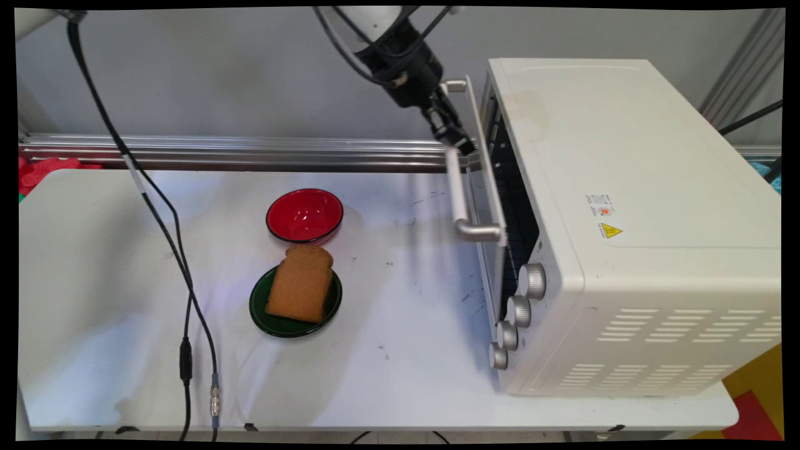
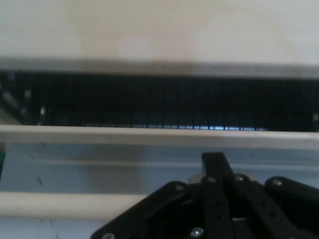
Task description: Open the oven
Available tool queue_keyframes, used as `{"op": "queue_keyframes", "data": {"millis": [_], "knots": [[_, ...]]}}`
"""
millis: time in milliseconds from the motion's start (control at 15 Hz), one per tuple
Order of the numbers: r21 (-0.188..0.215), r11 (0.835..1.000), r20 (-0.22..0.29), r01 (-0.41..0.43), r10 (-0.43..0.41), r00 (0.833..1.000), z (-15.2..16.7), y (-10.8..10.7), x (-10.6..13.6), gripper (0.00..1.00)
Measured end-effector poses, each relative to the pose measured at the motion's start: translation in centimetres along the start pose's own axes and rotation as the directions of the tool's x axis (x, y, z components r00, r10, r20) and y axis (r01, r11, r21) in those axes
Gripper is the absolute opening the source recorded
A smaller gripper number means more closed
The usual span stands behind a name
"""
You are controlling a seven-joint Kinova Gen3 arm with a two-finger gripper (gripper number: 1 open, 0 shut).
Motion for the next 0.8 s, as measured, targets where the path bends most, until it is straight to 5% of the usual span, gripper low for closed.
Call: {"op": "queue_keyframes", "data": {"millis": [467,800], "knots": [[0.012,1.000,0.083,-0.011,0.010,0.997,-1.8,0.3,-4.6,0.00],[0.025,0.999,0.094,-0.028,0.026,0.995,-1.6,0.2,-7.5,0.00]]}}
